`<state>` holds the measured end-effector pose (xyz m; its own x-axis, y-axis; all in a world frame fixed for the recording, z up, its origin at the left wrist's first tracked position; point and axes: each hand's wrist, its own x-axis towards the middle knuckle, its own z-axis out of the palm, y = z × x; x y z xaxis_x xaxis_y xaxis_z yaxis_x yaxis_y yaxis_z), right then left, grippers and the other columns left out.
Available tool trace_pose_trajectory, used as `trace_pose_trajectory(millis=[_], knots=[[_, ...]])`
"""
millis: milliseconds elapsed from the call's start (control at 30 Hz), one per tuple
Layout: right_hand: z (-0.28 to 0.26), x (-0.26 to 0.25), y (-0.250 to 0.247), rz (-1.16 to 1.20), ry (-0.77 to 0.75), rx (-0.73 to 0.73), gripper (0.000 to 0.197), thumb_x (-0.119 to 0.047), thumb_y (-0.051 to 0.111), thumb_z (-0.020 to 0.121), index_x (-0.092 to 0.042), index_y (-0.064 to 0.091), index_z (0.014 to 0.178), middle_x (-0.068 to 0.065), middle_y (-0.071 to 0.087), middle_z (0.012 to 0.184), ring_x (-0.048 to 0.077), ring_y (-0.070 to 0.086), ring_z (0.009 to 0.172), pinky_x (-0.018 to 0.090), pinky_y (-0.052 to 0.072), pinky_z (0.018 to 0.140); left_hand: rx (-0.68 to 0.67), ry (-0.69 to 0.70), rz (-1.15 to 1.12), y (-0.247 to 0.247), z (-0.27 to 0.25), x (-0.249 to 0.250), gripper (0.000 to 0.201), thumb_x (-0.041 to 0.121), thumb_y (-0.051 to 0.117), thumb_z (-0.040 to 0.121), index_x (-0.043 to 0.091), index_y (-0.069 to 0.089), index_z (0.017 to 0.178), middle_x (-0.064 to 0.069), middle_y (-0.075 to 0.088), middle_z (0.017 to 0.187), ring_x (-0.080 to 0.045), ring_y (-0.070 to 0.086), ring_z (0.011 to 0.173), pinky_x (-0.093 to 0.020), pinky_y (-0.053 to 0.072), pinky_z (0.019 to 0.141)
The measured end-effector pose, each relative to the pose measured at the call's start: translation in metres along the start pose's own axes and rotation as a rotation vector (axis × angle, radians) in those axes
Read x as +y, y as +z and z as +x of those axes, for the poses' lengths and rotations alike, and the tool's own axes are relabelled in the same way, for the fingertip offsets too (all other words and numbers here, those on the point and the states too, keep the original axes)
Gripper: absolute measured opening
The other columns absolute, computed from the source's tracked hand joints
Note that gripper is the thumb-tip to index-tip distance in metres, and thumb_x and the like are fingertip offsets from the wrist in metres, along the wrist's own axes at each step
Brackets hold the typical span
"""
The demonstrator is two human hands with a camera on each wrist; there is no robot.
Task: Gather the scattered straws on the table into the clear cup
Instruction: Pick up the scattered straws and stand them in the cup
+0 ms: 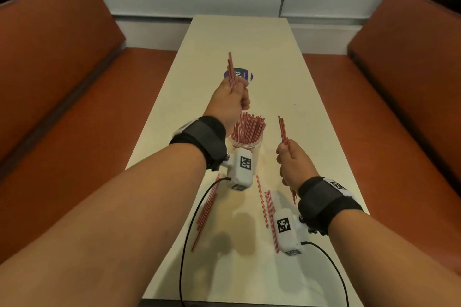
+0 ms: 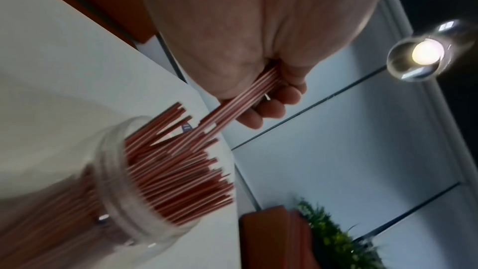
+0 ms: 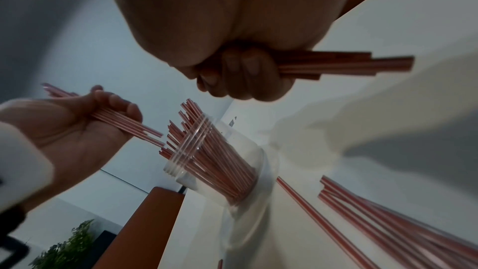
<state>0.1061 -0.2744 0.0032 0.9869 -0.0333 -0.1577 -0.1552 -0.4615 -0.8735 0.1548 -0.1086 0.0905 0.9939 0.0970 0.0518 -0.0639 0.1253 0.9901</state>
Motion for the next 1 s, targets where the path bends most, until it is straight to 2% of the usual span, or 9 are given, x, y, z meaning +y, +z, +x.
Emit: trace_pose_trajectory(millis=[133,333,467,533,633,733,800,866,1000], knots=[[-0.001,0.004,-0.004,-0.015,-0.019,0.015,0.032,-0.034,0.031,0.1,-0.008,0.052,0.099,-0.001,0.051,0.076,0.014,0.043,0.062,0.035,0.042,0.063,-0.06,-0.043,0.114,0.003,0.003,-0.025,0.022,0.0,0.032,0.1,0.01,0.05,0.094,-0.005,0.05,0.073,-0.018,0.049,0.067,-0.028,0.047,0.069],[-0.002,0.007,-0.005,-0.008,-0.019,0.002,0.031,-0.034,0.031,0.101,-0.01,0.051,0.098,-0.001,0.051,0.076,0.013,0.042,0.06,0.033,0.041,0.061,-0.09,-0.071,0.258,0.011,0.003,-0.035,0.017,0.001,0.037,0.098,0.01,0.052,0.098,-0.004,0.06,0.08,-0.016,0.059,0.074,-0.03,0.052,0.08],[-0.003,0.006,-0.006,0.003,-0.01,-0.007,0.031,-0.034,0.032,0.101,-0.011,0.051,0.099,0.0,0.051,0.077,0.013,0.042,0.061,0.034,0.041,0.062,-0.096,-0.052,0.299,0.012,0.007,-0.026,0.015,0.007,0.044,0.097,0.015,0.054,0.105,-0.003,0.065,0.099,-0.02,0.063,0.096,-0.037,0.051,0.094],[-0.004,0.004,-0.009,0.042,0.009,-0.006,0.031,-0.034,0.032,0.1,-0.01,0.051,0.101,0.001,0.05,0.077,0.014,0.041,0.059,0.032,0.041,0.057,-0.019,0.03,0.323,0.003,0.006,-0.015,0.018,0.018,0.053,0.095,0.016,0.055,0.113,-0.002,0.062,0.112,-0.019,0.06,0.107,-0.038,0.048,0.099],[-0.004,-0.006,-0.016,0.188,0.053,0.003,0.028,-0.032,0.038,0.098,-0.008,0.052,0.1,0.001,0.048,0.074,0.014,0.038,0.055,0.03,0.039,0.05,0.078,0.002,0.395,-0.025,-0.001,-0.022,0.054,0.039,0.068,0.084,0.017,0.045,0.128,0.0,0.052,0.129,-0.015,0.051,0.118,-0.036,0.044,0.103],[0.002,-0.034,-0.015,0.332,0.047,-0.021,0.015,-0.022,0.044,0.095,-0.011,0.052,0.09,0.0,0.045,0.066,0.013,0.036,0.051,0.028,0.035,0.048,-0.116,-0.216,0.713,-0.043,-0.017,-0.045,0.102,0.049,0.082,0.064,0.015,0.03,0.144,-0.004,0.037,0.147,-0.017,0.041,0.129,-0.034,0.036,0.106],[0.01,-0.061,-0.007,0.458,-0.018,-0.093,0.016,-0.013,0.042,0.095,-0.014,0.048,0.08,0.0,0.039,0.06,0.013,0.032,0.048,0.027,0.03,0.046,-0.234,-0.197,0.779,-0.041,-0.021,-0.054,0.093,0.033,0.086,0.064,0.013,0.036,0.14,-0.003,0.046,0.138,-0.01,0.045,0.116,-0.02,0.035,0.094],[0.022,-0.089,0.003,0.588,-0.099,-0.166,0.022,-0.009,0.038,0.097,-0.014,0.046,0.077,0.0,0.038,0.058,0.014,0.034,0.048,0.027,0.032,0.047,-0.263,-0.157,0.742,-0.037,-0.019,-0.054,0.077,0.022,0.083,0.072,0.014,0.041,0.135,0.004,0.052,0.118,-0.008,0.048,0.106,-0.016,0.034,0.084],[0.04,-0.108,0.025,0.74,-0.142,-0.214,0.024,-0.01,0.034,0.102,-0.015,0.051,0.086,0.0,0.049,0.067,0.012,0.048,0.06,0.025,0.045,0.065,-0.329,-0.157,0.761,-0.041,-0.013,-0.054,0.073,0.03,0.08,0.075,0.017,0.039,0.135,0.006,0.052,0.116,-0.012,0.051,0.106,-0.018,0.039,0.081]])
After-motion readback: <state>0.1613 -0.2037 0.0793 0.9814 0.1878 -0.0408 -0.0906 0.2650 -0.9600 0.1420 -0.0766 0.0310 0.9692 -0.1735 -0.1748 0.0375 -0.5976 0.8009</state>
